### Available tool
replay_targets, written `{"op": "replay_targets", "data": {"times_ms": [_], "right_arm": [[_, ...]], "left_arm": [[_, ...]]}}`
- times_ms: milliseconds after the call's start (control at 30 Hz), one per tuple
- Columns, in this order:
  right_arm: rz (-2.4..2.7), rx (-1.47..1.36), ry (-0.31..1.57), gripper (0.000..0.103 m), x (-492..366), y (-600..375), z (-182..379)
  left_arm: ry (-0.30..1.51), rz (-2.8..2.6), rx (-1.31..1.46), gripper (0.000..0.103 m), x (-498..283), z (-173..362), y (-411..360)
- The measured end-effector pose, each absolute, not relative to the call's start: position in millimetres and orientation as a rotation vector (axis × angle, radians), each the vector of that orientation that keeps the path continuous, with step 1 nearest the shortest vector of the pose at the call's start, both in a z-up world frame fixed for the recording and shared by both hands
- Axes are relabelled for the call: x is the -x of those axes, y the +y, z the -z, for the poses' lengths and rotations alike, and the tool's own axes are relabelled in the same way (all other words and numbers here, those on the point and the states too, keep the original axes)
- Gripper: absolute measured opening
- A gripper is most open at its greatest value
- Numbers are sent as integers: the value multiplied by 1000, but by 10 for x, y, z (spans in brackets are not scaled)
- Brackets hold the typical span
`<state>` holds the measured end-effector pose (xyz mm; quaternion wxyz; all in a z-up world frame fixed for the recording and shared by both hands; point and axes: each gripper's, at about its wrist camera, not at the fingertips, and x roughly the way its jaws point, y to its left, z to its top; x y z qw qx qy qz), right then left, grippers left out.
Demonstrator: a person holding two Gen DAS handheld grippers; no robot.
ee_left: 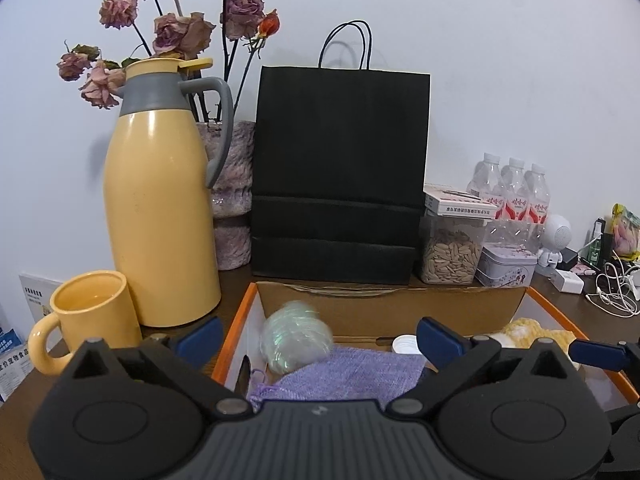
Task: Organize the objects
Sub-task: 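Carry the cable and mesh sponge into the box and open both tools, then withdraw both open tools from the box back over the table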
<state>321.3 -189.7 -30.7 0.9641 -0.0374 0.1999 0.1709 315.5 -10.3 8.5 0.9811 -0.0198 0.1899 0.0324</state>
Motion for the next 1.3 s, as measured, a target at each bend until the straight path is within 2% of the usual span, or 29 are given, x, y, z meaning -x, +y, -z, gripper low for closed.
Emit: {"op": "replay_targets", "data": {"times_ms": [567, 1300], "right_arm": [[-334, 117, 349, 103, -2996, -1880, 299], [-310, 183, 312, 103, -2361, -1959, 426]], "left_arm": [[364, -65, 30, 103, -2981, -89, -127], [337, -49, 25, 103, -2332, -35, -144]]}}
